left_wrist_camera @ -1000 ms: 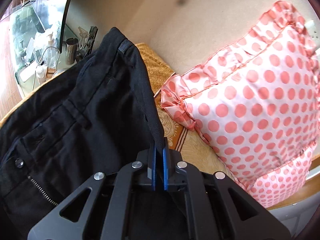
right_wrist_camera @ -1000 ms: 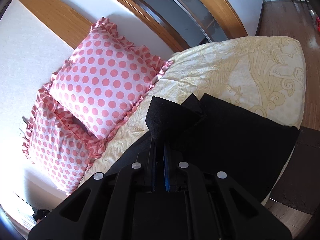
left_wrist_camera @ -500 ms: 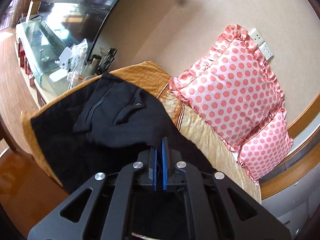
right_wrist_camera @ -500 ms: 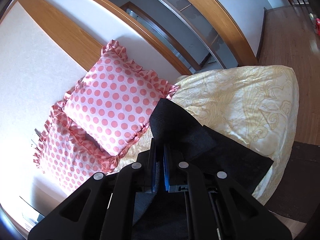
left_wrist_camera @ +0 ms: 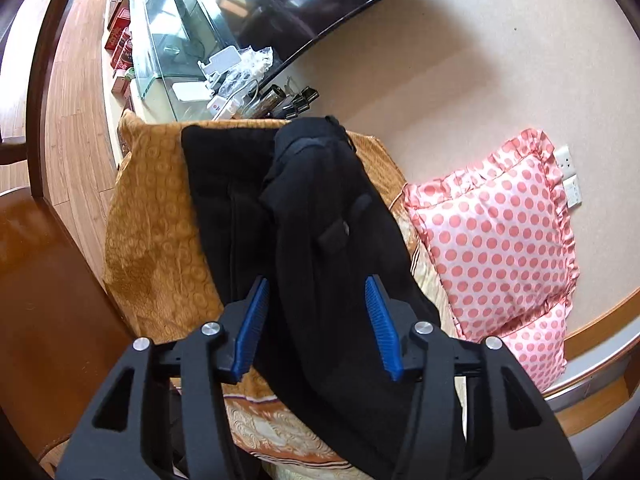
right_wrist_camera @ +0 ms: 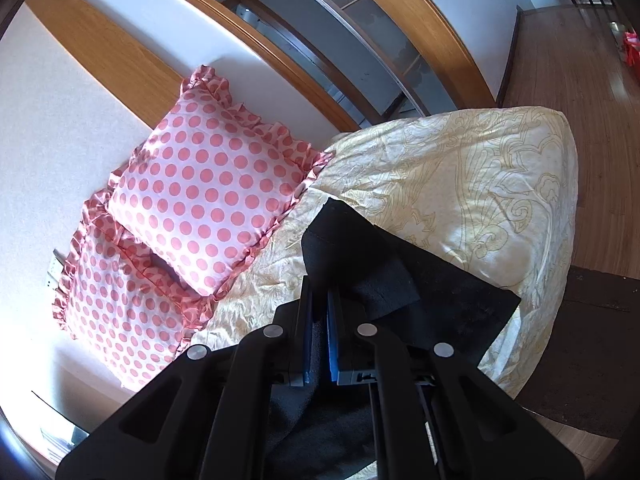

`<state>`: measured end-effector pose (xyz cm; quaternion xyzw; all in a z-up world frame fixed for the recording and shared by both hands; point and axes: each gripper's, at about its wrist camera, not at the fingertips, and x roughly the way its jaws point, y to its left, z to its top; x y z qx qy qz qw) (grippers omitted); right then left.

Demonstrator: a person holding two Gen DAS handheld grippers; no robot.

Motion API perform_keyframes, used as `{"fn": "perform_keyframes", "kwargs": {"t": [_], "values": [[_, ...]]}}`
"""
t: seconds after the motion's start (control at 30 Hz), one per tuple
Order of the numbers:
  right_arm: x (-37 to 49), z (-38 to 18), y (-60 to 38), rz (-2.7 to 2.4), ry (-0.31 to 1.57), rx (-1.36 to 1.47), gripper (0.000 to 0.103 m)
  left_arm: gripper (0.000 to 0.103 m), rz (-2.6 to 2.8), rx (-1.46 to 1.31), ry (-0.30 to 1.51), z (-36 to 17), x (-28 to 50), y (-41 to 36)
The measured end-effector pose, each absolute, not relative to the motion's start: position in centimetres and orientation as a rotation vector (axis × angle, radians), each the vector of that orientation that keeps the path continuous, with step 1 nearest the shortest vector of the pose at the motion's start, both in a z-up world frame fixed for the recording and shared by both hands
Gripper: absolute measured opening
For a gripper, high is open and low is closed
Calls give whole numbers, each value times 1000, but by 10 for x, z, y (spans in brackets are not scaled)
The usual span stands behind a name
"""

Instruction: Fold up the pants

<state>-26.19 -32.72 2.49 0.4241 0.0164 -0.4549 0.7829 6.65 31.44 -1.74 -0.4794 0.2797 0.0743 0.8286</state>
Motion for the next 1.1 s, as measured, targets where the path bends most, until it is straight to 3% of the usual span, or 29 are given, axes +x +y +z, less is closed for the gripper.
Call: {"fn": "perform_keyframes", "kwargs": {"t": [0.13, 0.23, 0.27, 0.3, 0.33, 0.53, 0.67, 0.83, 0.9, 1.0, 1.1], "values": [[-261, 22, -330, -982, 44, 923, 7, 47, 161, -1055, 606, -17, 82, 333], [-260, 20, -331, -980, 51, 923, 7, 37, 151, -1076, 585, -12, 92, 344], [-259, 20, -331, -978, 52, 922, 7, 29, 146, -1084, 577, -10, 95, 349], [-258, 20, -331, -976, 53, 920, 7, 10, 142, -1084, 574, -9, 98, 352], [-258, 20, -331, -975, 56, 920, 7, 5, 144, -1069, 581, -6, 100, 354], [-257, 18, -331, -974, 61, 924, 7, 4, 195, -858, 565, 20, 79, 340], [-256, 16, -332, -973, 66, 930, 7, 5, 273, -820, 646, -9, 76, 347], [-258, 12, -332, -973, 67, 943, 7, 16, 304, -841, 661, -28, 68, 351], [-259, 11, -333, -974, 70, 950, 7, 36, 356, -785, 643, -17, 58, 343], [-261, 9, -334, -970, 71, 971, 7, 59, 396, -666, 581, 6, 42, 318], [-263, 4, -336, -953, 84, 1007, 8, 72, 311, -573, 550, 23, 40, 279]]}}
